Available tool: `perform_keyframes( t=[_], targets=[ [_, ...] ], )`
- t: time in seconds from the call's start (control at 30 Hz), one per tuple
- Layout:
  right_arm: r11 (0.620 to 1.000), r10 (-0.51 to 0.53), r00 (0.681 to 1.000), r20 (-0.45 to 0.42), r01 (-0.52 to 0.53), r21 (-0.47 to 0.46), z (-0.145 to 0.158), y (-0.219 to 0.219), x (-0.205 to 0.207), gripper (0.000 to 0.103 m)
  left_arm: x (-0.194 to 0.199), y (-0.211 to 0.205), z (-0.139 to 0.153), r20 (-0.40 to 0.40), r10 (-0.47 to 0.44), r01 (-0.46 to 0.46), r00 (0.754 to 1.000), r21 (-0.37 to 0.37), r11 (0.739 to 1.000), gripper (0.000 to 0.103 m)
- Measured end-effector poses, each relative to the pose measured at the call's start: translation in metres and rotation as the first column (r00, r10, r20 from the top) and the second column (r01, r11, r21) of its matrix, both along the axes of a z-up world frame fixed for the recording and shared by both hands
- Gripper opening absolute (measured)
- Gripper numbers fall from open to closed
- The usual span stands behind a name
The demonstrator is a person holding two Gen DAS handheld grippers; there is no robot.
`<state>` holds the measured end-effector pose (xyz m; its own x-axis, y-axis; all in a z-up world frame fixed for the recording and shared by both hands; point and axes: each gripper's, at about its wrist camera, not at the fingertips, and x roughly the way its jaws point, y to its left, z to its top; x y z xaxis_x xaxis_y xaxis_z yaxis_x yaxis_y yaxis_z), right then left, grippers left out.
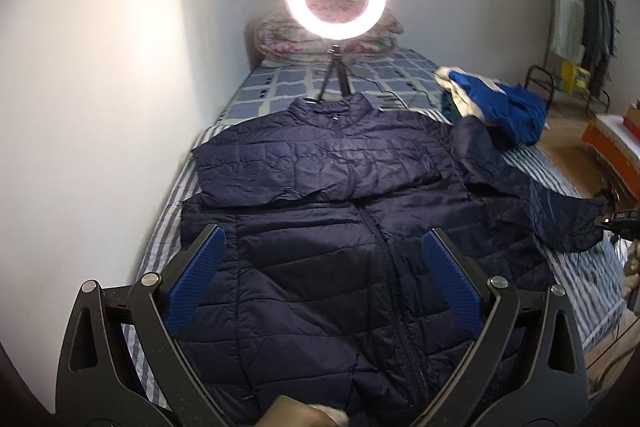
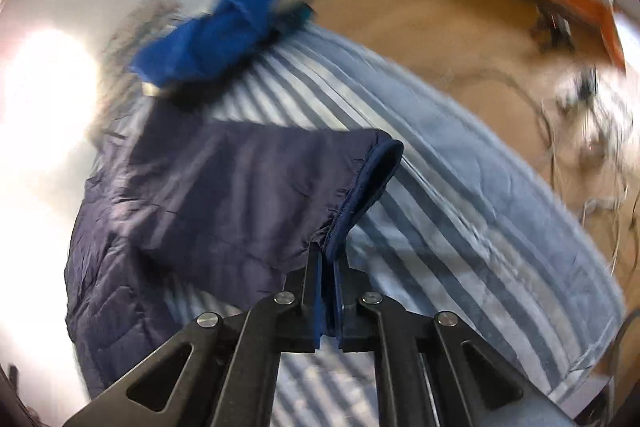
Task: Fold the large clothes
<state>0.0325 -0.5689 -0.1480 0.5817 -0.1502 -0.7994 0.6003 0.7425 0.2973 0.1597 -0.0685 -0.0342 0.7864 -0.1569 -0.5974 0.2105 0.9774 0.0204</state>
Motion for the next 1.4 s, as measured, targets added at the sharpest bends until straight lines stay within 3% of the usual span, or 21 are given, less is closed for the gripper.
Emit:
perform_keyframes(
  t=[0.2, 0.4, 0.63, 0.87, 1.1, 1.17, 1.2, 1.33, 1.4],
  targets=[
    [0.957, 0.22, 0.972, 0.087, -0.198, -0.212, 0.064, 0.084, 0.035, 0.002, 0.005, 0.026, 0.011, 0.022, 0.076, -0.075, 0.997, -0.046, 0.996, 0.101],
    [0.862, 0.466, 0.879, 0.1, -0.425, -0.275, 0.085, 0.183, 0.077, 0.002, 0.011, 0.05, 0.015, -0.005, 0.129, -0.129, 0.992, -0.113, 0.985, 0.101],
    [0.747, 0.642, 0.765, 0.052, -0.609, -0.265, 0.06, 0.284, 0.127, 0.002, 0.01, 0.076, 0.018, -0.001, 0.187, -0.185, 0.982, -0.148, 0.972, 0.101],
    [0.65, 0.753, 0.658, -0.013, -0.746, -0.142, 0.001, 0.361, 0.161, 0.002, 0.01, 0.104, 0.012, -0.007, 0.249, -0.248, 0.968, -0.132, 0.96, 0.101],
    [0.598, 0.795, 0.604, -0.063, -0.797, -0.087, -0.031, 0.385, 0.168, 0.005, 0.01, 0.112, 0.002, -0.025, 0.263, -0.264, 0.965, -0.112, 0.958, 0.101],
    [0.6, 0.796, 0.604, -0.052, -0.797, -0.077, -0.033, 0.384, 0.167, 0.012, 0.012, 0.111, -0.001, -0.037, 0.255, -0.257, 0.966, -0.119, 0.959, 0.101],
    [0.599, 0.798, 0.602, -0.032, -0.798, -0.07, -0.029, 0.38, 0.166, 0.024, 0.013, 0.111, -0.003, -0.053, 0.245, -0.25, 0.968, -0.131, 0.959, 0.101],
    [0.611, 0.792, 0.61, 0.038, -0.787, -0.088, -0.004, 0.361, 0.156, 0.034, 0.021, 0.102, -0.016, -0.125, 0.178, -0.199, 0.976, -0.181, 0.963, 0.101],
    [0.628, 0.778, 0.625, 0.067, -0.773, -0.091, 0.008, 0.349, 0.149, 0.045, 0.026, 0.095, -0.025, -0.176, 0.137, -0.173, 0.975, -0.209, 0.962, 0.101]
  ],
)
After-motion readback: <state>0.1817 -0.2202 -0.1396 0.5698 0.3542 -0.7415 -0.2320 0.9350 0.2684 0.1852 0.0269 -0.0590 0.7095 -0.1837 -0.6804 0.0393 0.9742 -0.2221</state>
